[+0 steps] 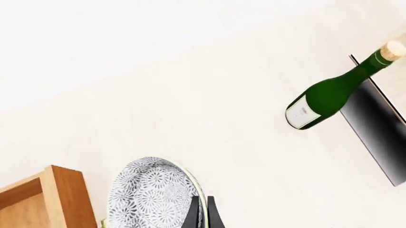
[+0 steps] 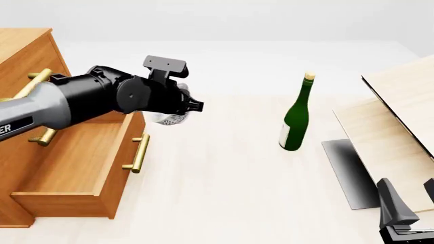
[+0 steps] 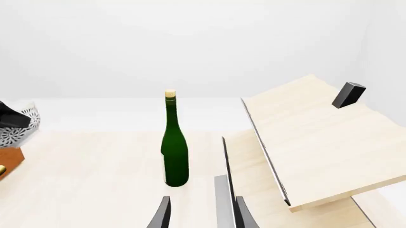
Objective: Put the bowl in the bottom drawer of the cabinet.
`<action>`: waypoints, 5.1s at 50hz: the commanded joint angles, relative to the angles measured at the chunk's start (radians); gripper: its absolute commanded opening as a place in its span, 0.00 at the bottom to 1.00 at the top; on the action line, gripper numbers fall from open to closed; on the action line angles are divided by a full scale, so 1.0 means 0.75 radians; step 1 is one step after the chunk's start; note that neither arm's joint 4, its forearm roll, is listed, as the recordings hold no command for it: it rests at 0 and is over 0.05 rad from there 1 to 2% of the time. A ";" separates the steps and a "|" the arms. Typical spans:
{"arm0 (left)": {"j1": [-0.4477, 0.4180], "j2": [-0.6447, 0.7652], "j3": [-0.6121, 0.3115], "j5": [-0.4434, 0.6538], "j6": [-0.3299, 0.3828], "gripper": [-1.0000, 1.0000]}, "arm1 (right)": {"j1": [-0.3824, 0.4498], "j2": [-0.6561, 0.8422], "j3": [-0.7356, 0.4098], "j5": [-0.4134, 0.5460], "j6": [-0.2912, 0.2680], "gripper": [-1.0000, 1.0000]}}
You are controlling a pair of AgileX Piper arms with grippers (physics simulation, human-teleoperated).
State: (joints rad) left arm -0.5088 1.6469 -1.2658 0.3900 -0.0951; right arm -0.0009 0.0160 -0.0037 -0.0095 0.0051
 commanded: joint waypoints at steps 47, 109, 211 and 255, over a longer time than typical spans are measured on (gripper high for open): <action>0.300 -0.515 0.372 -0.008 -0.007 0.00 | 0.000 0.000 0.000 0.000 0.000 1.00; 0.512 -0.537 0.615 -0.163 -0.051 0.00 | 0.000 0.000 0.000 0.000 0.000 1.00; 0.672 -0.347 0.806 -0.382 -0.064 0.00 | 0.000 0.000 0.000 0.000 0.000 1.00; 0.737 -0.294 0.834 -0.435 -0.019 0.00 | 0.000 0.000 0.000 0.000 0.000 1.00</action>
State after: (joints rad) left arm 0.0276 1.4251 -0.6436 0.0694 -0.1281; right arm -0.0009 0.0160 -0.0037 -0.0095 0.0052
